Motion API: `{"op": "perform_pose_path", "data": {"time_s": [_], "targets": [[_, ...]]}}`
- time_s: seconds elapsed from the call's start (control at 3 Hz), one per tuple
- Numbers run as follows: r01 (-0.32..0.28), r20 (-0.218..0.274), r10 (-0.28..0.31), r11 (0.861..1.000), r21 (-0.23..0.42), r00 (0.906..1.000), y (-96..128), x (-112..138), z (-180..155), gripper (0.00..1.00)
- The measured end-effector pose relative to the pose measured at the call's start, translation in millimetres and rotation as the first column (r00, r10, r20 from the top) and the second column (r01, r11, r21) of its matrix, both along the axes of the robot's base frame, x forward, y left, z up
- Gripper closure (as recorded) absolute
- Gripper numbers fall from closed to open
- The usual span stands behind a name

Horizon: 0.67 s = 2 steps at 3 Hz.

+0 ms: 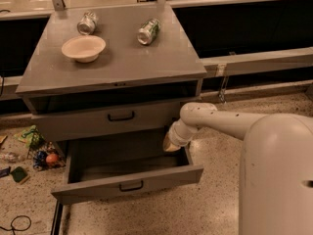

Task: Open middle drawer

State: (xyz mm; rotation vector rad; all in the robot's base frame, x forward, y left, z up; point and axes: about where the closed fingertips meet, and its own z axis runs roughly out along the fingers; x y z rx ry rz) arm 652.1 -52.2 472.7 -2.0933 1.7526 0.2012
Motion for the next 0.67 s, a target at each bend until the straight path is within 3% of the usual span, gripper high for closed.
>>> {"op": "perform_pose_path", "data": {"time_s": [0.67], "targets": [[-0.002,-0.08,0.003,1.0,0.017,0.9968,12.8,-0.8,-71.5,1.0]]}}
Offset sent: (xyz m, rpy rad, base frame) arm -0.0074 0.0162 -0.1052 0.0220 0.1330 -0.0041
